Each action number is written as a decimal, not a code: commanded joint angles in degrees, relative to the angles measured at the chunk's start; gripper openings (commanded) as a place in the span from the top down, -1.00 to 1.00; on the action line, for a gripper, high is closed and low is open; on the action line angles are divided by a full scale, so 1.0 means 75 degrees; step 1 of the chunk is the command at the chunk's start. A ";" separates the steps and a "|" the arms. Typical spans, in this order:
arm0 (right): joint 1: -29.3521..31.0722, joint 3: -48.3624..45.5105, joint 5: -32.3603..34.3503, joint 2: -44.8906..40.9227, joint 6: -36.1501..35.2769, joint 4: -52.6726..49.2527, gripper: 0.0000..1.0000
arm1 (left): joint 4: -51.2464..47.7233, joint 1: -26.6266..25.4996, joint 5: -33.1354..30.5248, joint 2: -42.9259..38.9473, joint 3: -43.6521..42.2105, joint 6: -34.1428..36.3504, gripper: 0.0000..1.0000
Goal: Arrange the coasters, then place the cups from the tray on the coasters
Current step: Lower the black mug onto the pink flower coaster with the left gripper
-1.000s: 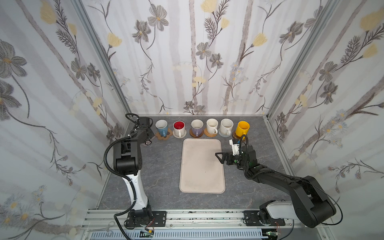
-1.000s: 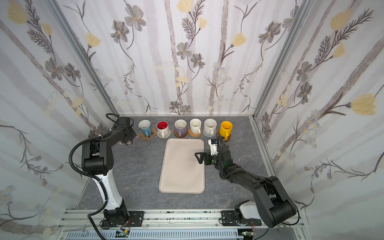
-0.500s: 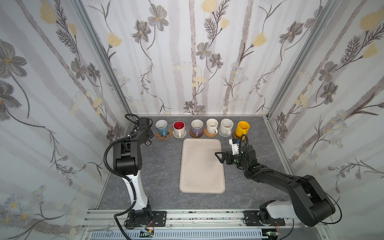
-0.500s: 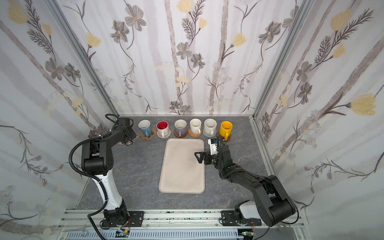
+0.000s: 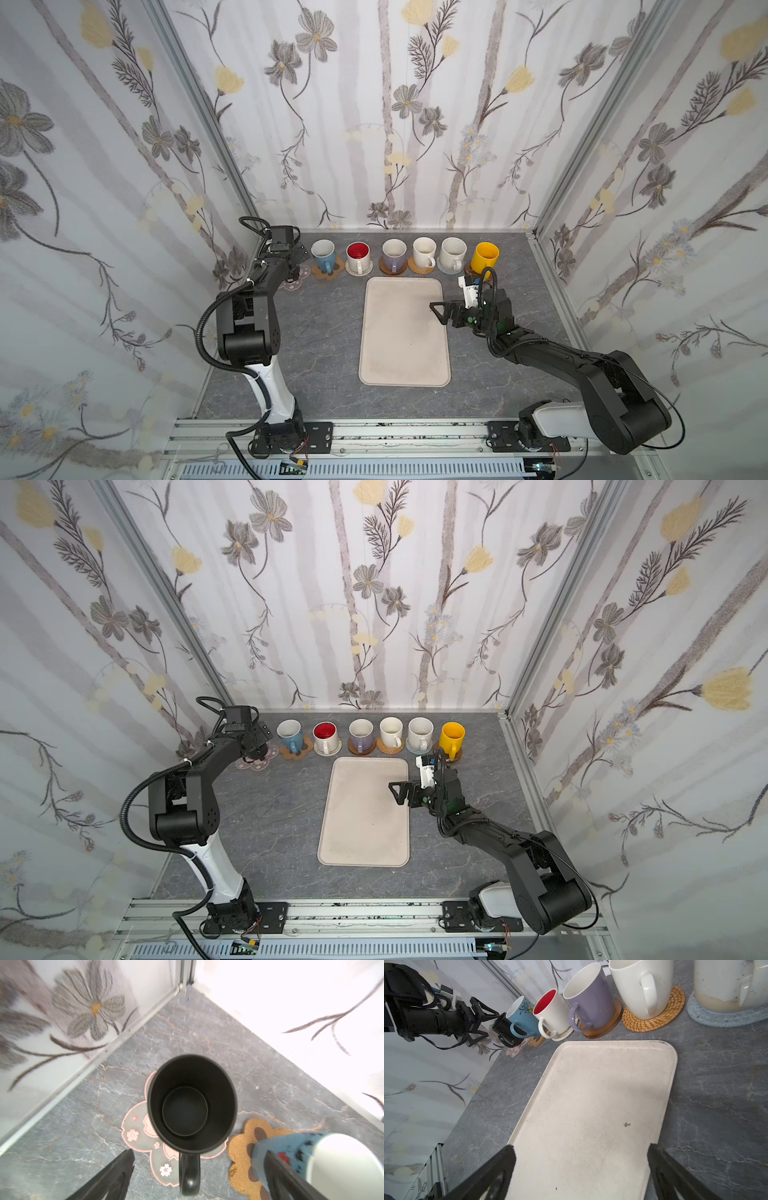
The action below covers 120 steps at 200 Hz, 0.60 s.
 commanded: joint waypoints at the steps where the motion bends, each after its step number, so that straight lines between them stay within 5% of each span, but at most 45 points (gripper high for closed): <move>1: -0.0007 0.0047 0.0307 -0.0263 -0.0091 0.0030 -0.99 | 0.0078 -0.0001 -0.0117 -0.0401 -0.0197 -0.0113 -1.00; 47: -0.0008 0.0057 0.0957 -0.1386 -0.0349 -0.0524 -0.99 | 0.0534 -0.0001 0.0390 -0.1674 -0.1255 -0.0147 -1.00; 120: -0.0223 -0.0170 0.3796 -0.3136 -0.0946 -0.0506 -0.99 | 0.2701 -0.0175 0.1888 -0.3265 -0.3293 -0.0628 -1.00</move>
